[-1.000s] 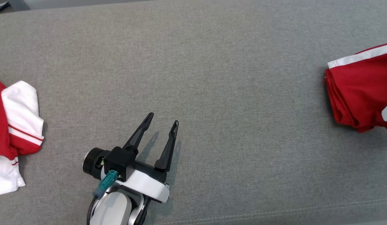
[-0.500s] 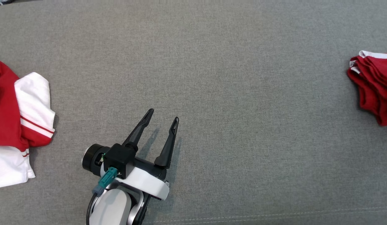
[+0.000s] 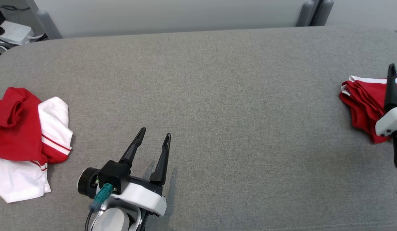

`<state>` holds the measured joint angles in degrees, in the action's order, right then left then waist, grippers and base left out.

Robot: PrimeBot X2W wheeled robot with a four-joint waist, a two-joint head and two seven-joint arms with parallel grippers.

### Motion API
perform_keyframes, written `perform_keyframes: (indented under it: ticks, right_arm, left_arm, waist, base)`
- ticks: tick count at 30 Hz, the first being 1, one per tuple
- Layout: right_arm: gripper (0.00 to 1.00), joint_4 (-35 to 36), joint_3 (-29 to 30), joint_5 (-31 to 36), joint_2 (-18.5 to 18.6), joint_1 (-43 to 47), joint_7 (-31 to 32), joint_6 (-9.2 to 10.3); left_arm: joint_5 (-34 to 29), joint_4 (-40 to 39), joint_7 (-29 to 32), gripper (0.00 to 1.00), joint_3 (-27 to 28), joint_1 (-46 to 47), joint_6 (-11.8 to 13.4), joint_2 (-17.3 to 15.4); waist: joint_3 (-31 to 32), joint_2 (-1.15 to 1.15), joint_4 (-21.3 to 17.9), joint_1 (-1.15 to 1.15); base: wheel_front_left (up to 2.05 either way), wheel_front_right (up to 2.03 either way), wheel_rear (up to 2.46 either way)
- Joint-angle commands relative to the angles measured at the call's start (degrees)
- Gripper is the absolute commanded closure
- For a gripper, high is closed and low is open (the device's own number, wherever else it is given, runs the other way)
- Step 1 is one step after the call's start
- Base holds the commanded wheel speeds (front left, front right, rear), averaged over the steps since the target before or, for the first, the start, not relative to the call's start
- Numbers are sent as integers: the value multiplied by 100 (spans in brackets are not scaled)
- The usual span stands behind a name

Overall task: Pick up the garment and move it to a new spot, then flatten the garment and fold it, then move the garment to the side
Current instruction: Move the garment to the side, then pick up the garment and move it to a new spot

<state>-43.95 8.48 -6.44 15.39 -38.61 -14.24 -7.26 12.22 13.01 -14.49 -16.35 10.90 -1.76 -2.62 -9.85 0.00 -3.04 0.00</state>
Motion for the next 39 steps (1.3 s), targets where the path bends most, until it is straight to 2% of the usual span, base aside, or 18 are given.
perform_keyframes:
  ticks: [1,5,16,25,39]
  right_arm:
    - [0,293,-143,32,-19,192,-75,-23]
    - [0,770,-293,-112,-281,771,-75,-23]
    - [0,1628,-547,-186,-639,2213,-75,-23]
    - [0,1917,-474,-93,-885,2709,-75,-23]
    - [0,1989,-447,65,-964,2852,-75,-23]
  left_arm:
    - [37,-109,-51,0,230,16,82,-26]
    - [69,-20,-51,0,402,-172,193,-26]
    - [-93,223,-51,0,992,-667,339,-26]
    - [-210,284,-51,0,1244,-904,369,-26]
    - [-162,297,-51,0,1314,-949,402,-26]
  waist:
    - [197,0,27,0]
    - [456,0,81,0]
    - [1020,0,260,0]
    - [1176,0,275,0]
    - [1125,0,401,0]
  base:
    - [0,0,0]
    - [0,0,0]
    - [0,0,0]
    - [0,0,0]
    - [0,0,0]
